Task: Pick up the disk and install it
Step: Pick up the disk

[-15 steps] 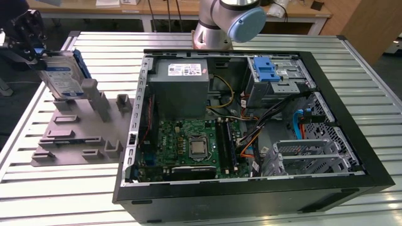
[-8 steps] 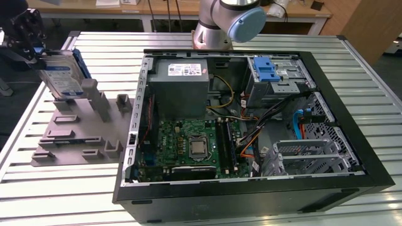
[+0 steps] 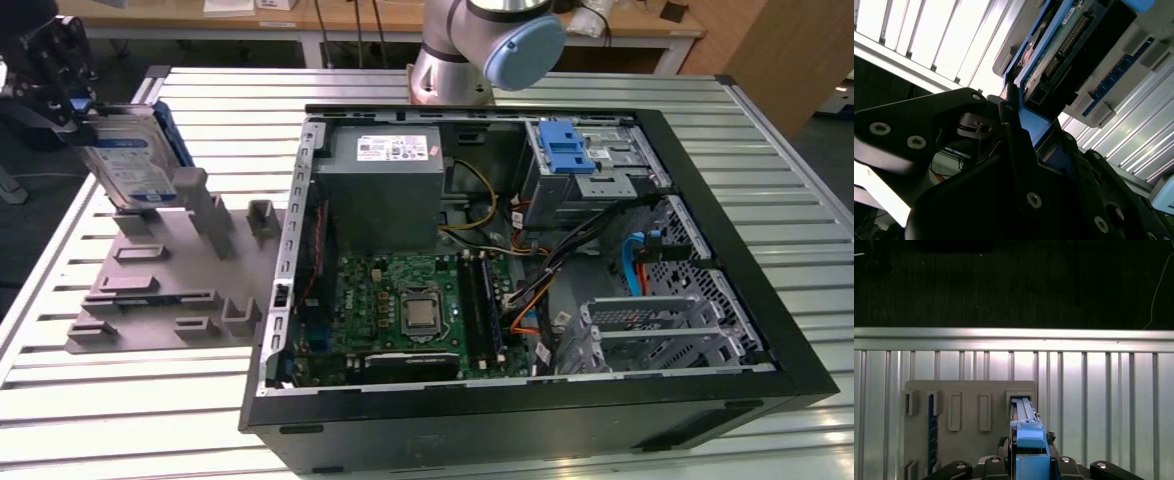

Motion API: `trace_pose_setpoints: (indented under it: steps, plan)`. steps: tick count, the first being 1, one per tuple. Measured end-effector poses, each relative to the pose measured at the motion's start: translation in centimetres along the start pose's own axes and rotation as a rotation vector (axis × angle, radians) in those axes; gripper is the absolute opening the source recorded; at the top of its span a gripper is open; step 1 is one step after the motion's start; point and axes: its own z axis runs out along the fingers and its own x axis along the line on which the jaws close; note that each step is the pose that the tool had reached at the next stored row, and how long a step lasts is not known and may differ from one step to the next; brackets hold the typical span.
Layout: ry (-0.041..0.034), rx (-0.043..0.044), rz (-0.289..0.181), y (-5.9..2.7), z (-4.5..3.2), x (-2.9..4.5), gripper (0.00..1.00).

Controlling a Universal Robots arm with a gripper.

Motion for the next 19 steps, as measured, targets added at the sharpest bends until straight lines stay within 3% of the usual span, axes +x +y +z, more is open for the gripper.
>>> trace_pose_setpoints:
  steps: [19]
  plan:
    - [0.0000, 0.0000, 0.000, 0.02, -0.73, -0.02, 0.36]
